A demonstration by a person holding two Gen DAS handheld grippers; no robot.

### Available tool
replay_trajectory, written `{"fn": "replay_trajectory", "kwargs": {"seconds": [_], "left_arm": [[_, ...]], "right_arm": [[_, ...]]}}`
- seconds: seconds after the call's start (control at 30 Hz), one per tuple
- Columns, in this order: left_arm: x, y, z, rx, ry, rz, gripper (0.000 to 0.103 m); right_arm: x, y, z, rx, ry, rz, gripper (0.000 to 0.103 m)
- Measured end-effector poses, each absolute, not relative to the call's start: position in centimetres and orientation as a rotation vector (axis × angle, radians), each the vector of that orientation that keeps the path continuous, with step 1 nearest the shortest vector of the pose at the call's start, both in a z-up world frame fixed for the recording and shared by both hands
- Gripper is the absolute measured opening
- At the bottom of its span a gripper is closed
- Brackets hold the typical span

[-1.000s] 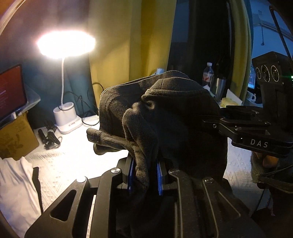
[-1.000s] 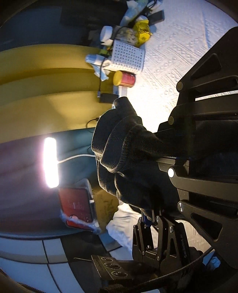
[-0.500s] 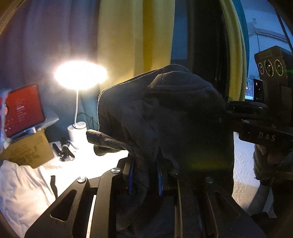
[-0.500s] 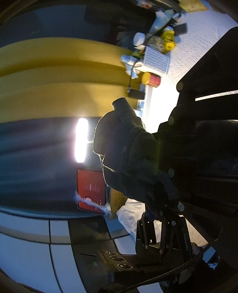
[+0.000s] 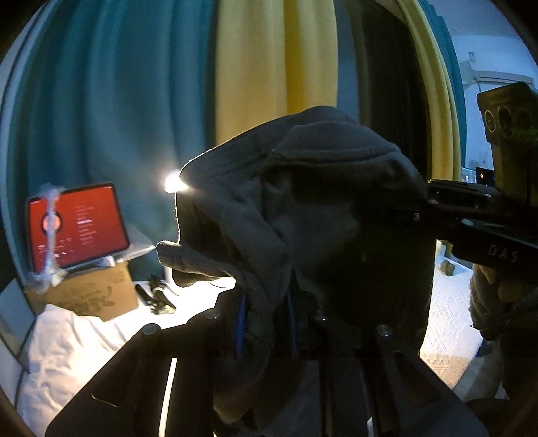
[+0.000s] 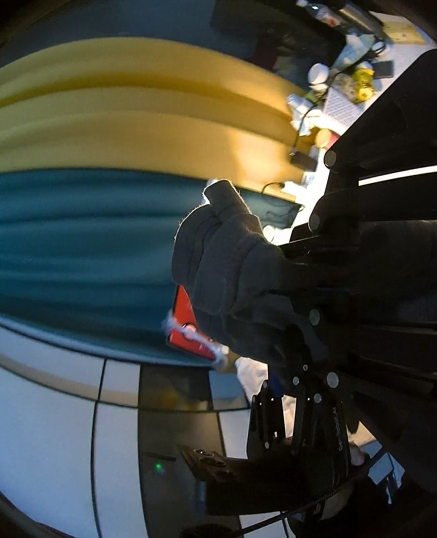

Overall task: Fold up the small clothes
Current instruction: 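Lift the folded shirt off the bedspread with both grippers, then hold the brown shirt up with both grippers and carry it aside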

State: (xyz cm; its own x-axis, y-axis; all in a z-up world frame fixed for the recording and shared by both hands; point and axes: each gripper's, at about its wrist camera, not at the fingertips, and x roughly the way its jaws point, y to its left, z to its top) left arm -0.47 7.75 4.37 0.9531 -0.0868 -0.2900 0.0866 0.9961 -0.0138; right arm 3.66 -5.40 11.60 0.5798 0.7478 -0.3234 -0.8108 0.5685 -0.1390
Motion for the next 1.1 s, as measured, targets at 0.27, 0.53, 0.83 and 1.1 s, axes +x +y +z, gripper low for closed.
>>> {"fn": "replay_trajectory", "kwargs": {"seconds": [0.27, 0.53, 0.83, 1.1], "left_arm": [[-2.7, 10.3, 5.1, -0.006, 0.258, -0.029, 0.018], [-5.1, 13.7, 5.7, -0.013, 0.228, 0.017, 0.018], [-8.2, 15.2, 7.7, 0.051, 0.208, 0.082, 0.018], [-9.3, 15.4, 7.9, 0.066, 0.237, 0.103, 0.018]], "right_arm": [[1.5, -3.2, 13.2, -0.307, 0.187, 0.996, 0.015], [-1.1, -1.0, 14.5, -0.316, 0.137, 1.076, 0.015], [-3.5, -0.2, 15.3, -0.288, 0.095, 1.155, 0.015], [-3.5, 0.3, 14.4, -0.242, 0.137, 1.185, 0.015]]}}
